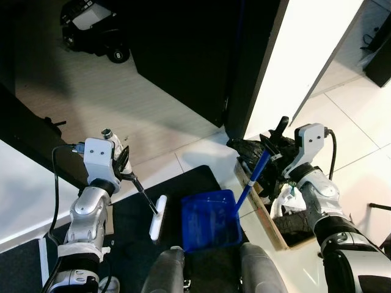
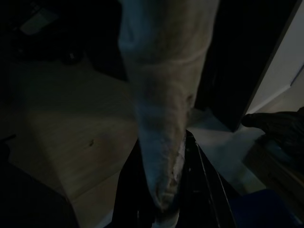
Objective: Sweep floor
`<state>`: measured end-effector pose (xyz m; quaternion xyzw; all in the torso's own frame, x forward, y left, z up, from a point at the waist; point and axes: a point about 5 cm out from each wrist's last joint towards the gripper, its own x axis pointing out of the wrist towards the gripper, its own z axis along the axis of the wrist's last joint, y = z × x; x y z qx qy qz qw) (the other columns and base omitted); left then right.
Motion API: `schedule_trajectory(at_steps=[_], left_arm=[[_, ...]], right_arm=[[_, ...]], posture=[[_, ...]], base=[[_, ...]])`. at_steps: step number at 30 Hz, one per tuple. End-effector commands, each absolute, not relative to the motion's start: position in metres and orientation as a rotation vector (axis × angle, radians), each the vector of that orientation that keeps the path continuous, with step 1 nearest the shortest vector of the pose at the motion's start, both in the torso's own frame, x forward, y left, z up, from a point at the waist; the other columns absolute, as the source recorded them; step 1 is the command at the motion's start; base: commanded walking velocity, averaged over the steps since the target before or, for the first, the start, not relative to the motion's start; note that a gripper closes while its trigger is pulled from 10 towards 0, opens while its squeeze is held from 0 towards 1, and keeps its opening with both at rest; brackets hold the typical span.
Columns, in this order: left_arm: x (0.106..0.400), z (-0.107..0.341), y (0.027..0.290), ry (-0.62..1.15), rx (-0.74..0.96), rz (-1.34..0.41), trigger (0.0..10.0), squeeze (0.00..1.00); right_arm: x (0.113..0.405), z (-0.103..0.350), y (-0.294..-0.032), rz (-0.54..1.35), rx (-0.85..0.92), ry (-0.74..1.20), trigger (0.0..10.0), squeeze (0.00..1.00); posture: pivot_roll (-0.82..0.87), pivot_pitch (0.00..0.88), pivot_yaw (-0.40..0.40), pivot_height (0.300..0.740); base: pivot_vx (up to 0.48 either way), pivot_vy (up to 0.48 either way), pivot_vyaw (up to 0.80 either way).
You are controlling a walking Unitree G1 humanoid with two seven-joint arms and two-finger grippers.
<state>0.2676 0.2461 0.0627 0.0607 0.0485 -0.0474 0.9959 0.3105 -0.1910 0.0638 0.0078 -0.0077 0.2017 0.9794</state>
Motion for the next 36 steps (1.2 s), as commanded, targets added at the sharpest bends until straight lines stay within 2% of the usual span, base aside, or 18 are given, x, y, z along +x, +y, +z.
schedule_trajectory(at_steps=[1,36], left_arm=[[0.2661,0.063,0.2461,0.093,0.108,-0.092,10.0,0.0],[0.2639,0.0645,0.2491,0.095,0.111,-0.098,10.0,0.0]], right_arm=[[0.3099,0.0631,-0.1894,0.404,0.029,-0.022,10.0,0.0],[0.3073,0.0609,-0.1893,0.404,0.03,-0.022,10.0,0.0]], posture=[[0.05,0.061,-0.014,0.74],[0.06,0.049,-0.006,0.74]], base=[[0.0,0.375,0.0],[0.0,0.48,0.0]])
